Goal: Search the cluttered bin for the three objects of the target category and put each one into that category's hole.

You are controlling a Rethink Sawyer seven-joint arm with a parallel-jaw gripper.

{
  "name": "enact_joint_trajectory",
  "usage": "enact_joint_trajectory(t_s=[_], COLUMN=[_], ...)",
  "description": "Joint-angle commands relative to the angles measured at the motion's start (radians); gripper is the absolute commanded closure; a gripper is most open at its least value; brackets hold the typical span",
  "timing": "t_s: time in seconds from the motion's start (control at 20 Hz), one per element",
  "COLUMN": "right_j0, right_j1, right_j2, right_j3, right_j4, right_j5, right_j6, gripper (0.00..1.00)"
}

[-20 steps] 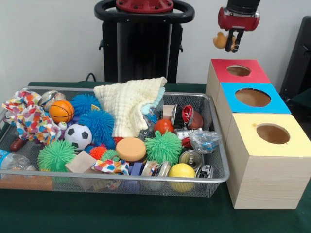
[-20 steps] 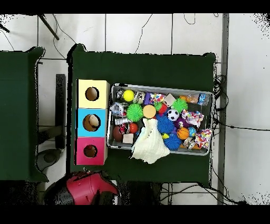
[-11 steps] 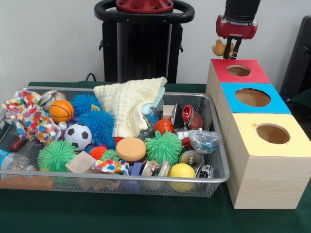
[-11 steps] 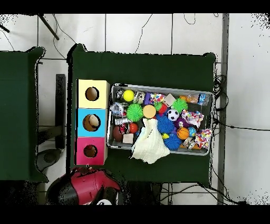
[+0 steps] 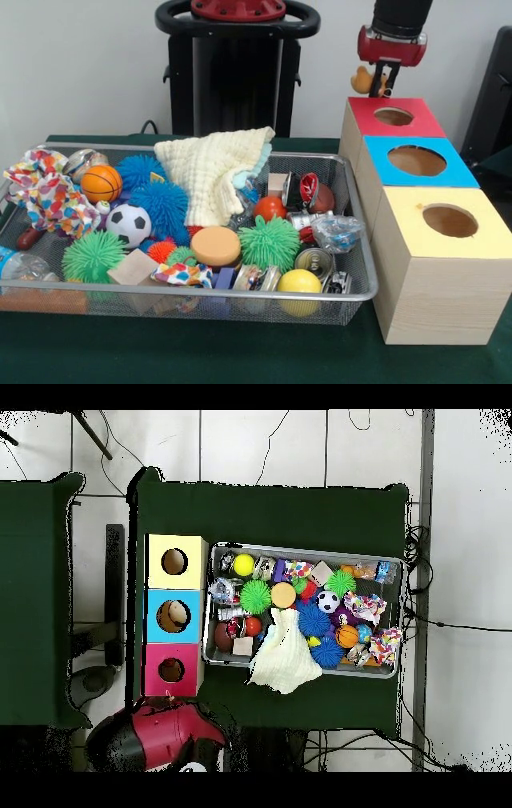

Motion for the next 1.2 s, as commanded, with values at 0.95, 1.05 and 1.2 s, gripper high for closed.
enact_joint_trajectory(t_s=[0.95,1.05,1.2], right_j0=[-0.001,-0.015,-0.040], right_j1=[-0.146,-0.147,-0.120], right_j2=[0.003,0.017,0.035], right_j3=[-0.208,-0.214,-0.227], right_j4=[0.035,0.040,0.037], right_j5=[0.307,0.314,0.281], right_j6=[0.072,0.064,0.053], gripper=[1.00,1.00,1.00])
